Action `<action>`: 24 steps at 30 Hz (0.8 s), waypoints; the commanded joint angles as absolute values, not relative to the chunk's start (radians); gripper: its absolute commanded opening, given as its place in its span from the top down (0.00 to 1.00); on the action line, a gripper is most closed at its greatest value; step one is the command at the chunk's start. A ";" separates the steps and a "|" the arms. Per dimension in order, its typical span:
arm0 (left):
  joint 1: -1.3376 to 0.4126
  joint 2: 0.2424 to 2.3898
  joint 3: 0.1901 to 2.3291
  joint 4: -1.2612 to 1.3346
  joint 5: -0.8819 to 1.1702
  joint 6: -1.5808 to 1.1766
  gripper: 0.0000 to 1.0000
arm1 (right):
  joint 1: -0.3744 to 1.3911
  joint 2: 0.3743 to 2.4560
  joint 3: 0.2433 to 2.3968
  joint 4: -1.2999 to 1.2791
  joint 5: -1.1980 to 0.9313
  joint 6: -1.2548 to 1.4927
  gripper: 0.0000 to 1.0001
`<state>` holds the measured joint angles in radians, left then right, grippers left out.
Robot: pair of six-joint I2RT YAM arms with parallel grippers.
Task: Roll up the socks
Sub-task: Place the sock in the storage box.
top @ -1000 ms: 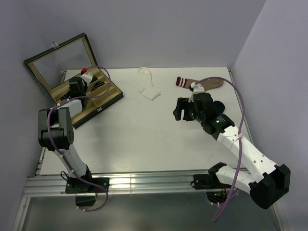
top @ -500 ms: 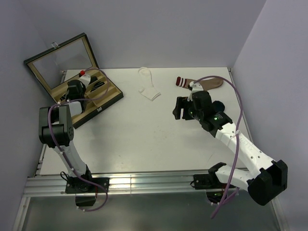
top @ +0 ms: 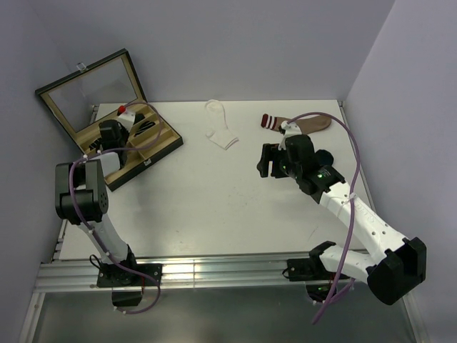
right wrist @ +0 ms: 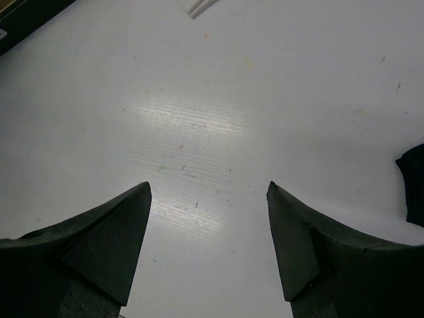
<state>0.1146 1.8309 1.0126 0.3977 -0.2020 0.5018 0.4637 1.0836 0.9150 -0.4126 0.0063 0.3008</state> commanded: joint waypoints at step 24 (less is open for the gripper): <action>0.232 1.898 1.265 -0.170 0.193 0.644 1.00 | 0.454 1.140 1.029 -0.442 0.034 0.285 0.24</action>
<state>0.2203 1.8786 1.2140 0.0013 0.0990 0.5877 0.4618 1.1328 0.9718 -0.4335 0.0093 0.2939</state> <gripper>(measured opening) 0.140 0.764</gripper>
